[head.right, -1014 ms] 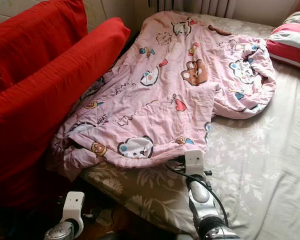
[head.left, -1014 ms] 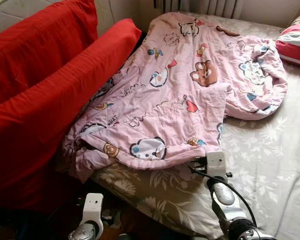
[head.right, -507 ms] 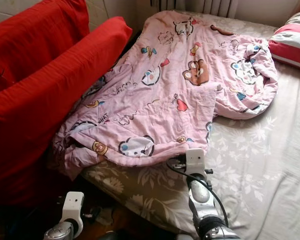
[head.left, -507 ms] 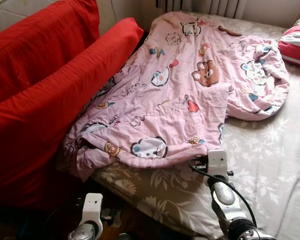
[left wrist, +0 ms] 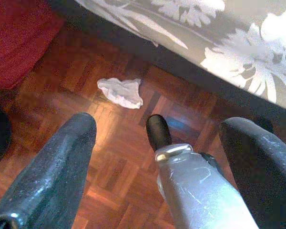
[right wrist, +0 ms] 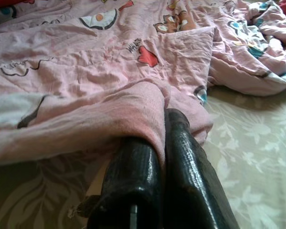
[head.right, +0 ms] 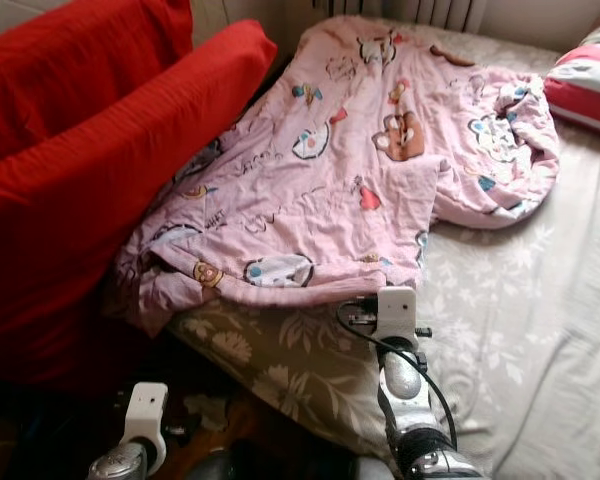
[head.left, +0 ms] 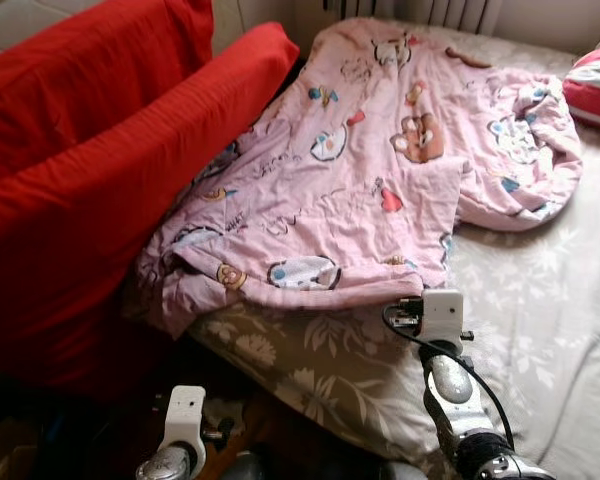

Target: Clean up the room

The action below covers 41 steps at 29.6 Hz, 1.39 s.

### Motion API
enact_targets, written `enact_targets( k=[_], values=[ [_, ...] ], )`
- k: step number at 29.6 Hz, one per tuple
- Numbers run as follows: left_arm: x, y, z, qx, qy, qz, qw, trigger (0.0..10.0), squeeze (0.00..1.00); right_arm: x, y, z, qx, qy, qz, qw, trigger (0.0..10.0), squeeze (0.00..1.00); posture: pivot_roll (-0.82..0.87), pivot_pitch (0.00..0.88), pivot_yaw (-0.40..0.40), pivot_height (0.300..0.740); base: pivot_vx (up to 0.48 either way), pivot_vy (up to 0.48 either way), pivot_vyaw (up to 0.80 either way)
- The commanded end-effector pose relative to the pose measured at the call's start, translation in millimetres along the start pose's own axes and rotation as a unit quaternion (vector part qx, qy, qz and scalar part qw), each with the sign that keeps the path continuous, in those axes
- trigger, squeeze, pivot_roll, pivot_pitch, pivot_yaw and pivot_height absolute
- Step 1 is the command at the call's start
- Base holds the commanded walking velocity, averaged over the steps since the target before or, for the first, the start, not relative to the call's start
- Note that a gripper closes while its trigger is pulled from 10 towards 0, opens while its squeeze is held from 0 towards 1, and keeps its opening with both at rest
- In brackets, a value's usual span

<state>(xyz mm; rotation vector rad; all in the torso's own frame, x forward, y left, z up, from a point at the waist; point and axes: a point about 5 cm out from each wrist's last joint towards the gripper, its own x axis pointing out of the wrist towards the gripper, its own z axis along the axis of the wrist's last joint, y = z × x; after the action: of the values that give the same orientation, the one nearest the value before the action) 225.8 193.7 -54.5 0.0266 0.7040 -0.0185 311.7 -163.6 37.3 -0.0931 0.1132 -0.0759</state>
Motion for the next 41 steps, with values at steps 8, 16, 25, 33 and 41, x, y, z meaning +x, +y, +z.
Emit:
enact_targets(
  k=[8,16,25,33,41],
  values=[
    [-4.3,3.7,-14,-0.005,0.024,0.003,1.0,10.0,0.0,-2.3,1.5,-1,0.007,-0.003,-0.002,1.0,10.0,0.0,-0.03,0.198,0.086,0.74,-0.292,0.0,0.0],
    [-4.3,3.7,-14,-0.005,0.024,0.003,1.0,10.0,0.0,-2.3,1.5,-1,0.007,-0.003,-0.002,1.0,10.0,0.0,-0.03,0.198,0.086,0.74,-0.292,0.0,0.0],
    [-4.2,4.5,-13,-0.007,0.025,0.006,1.0,10.0,0.0,-0.9,-30.2,23,-0.008,-0.086,-0.133,0.987,10.0,0.0,-0.03,0.209,0.082,0.74,-0.293,0.0,0.0],
    [-4.1,4.9,-13,-0.007,0.023,0.006,1.0,10.0,0.0,-2.3,-37.9,31,-0.02,-0.118,-0.165,0.979,10.0,0.0,-0.03,0.212,0.082,0.74,-0.295,0.0,0.0],
    [-4.4,4.9,-14,-0.007,0.025,0.006,1.0,10.0,0.0,-3.2,-27.9,30,-0.028,-0.118,-0.14,0.983,10.0,0.0,-0.04,0.212,0.081,0.74,-0.295,0.0,0.0]
  ],
)
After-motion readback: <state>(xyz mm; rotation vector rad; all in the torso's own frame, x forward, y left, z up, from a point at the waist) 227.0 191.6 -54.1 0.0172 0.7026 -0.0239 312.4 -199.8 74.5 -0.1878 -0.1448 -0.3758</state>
